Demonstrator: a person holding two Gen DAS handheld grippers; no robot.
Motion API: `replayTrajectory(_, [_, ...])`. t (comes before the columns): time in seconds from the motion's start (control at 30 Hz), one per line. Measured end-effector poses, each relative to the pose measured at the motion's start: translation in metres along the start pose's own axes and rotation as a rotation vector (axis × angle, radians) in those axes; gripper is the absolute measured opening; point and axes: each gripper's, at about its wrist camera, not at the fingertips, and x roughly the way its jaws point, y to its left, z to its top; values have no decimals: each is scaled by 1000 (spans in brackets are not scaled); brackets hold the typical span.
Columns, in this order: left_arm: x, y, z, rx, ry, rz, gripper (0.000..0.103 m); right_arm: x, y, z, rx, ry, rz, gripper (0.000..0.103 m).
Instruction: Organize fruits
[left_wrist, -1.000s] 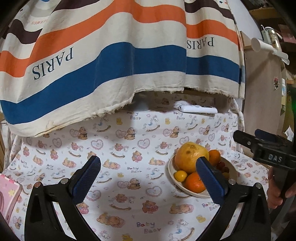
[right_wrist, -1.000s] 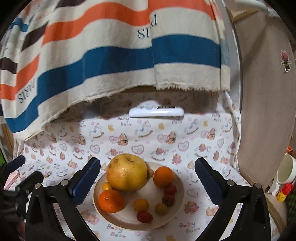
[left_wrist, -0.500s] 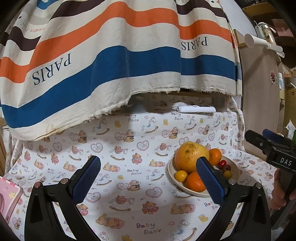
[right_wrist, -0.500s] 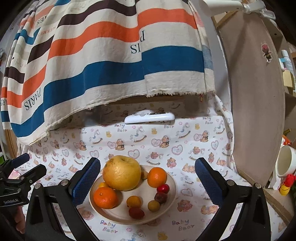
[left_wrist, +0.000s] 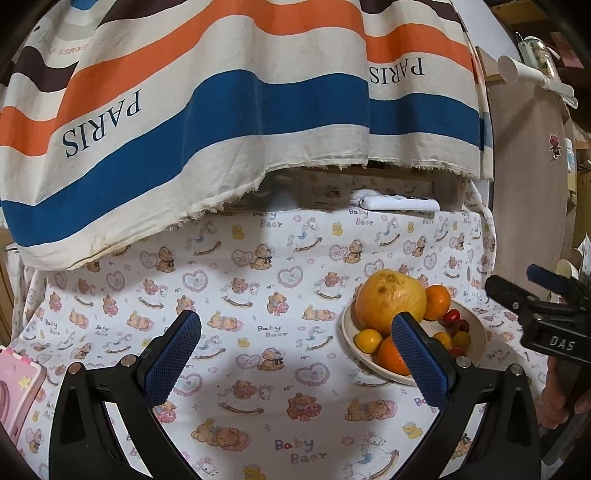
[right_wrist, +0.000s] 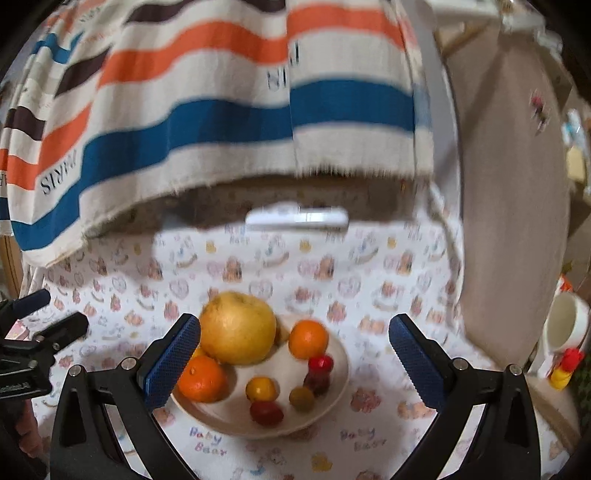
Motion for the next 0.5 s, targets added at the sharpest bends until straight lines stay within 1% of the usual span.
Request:
replayTrajectory(0.1, [1, 0, 0, 0, 5, -2, 103, -3, 1, -1, -5, -20, -13, 102])
replayTrajectory(0.23, [1, 1, 0, -2, 0, 1, 103, -3, 9, -3, -42, -16, -18, 102])
replayTrajectory(0.5, [1, 2, 0, -1, -1, 3, 103, -4, 7, -2, -33, -16, -27, 102])
